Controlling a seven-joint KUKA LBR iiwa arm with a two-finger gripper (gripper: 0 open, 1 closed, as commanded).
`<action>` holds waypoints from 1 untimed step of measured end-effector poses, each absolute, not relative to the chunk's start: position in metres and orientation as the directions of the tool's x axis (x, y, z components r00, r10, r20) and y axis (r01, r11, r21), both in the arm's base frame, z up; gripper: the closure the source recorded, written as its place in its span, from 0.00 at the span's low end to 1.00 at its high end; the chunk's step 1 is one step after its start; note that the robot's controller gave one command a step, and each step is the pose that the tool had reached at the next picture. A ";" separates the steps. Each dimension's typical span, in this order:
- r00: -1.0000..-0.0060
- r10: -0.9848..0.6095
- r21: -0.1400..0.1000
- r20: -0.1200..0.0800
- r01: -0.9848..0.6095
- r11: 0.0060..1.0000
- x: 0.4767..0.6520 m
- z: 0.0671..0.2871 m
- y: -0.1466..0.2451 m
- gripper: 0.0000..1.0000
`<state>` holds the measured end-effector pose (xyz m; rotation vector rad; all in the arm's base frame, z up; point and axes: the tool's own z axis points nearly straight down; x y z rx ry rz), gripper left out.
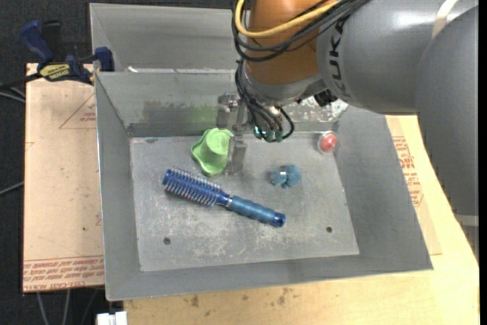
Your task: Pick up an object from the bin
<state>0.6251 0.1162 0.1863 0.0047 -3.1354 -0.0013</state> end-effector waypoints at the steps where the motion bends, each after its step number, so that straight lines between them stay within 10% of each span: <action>1: -0.974 -0.225 0.002 0.006 -0.225 0.974 0.575 0.069 0.154 0.00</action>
Offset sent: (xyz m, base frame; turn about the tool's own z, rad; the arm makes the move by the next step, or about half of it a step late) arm -0.0476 0.0368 -0.1134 -0.2230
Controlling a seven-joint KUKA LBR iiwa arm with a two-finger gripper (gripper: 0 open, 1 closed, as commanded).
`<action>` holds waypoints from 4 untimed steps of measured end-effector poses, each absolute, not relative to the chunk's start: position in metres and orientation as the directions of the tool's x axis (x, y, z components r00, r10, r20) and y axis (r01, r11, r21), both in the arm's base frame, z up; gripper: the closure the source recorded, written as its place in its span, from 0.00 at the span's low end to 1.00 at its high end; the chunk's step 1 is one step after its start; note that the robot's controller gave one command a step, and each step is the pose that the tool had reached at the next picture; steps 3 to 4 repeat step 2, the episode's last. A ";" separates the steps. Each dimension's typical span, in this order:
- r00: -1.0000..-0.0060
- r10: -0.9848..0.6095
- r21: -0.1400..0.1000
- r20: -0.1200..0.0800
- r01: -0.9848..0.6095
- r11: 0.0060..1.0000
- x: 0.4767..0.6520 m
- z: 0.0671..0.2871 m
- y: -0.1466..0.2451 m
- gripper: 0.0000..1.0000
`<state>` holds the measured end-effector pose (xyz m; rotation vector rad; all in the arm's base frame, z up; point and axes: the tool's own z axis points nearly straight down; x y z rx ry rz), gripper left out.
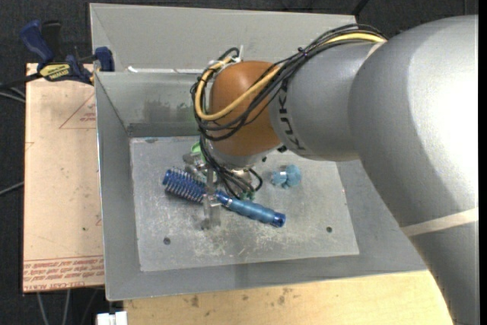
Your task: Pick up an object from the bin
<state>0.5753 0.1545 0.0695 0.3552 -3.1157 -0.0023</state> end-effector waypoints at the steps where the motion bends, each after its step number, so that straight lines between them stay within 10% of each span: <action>1: -0.975 -0.222 0.002 0.001 -0.222 0.975 0.577 0.072 0.153 1.00; 2: -0.978 -0.208 0.002 -0.009 -0.208 0.978 0.561 0.220 0.179 1.00; 4: -0.978 -0.208 0.002 -0.009 -0.208 0.978 0.561 0.220 0.179 1.00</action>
Offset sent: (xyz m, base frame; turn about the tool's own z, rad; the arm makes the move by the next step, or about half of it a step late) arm 0.0000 0.0000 0.0000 0.0000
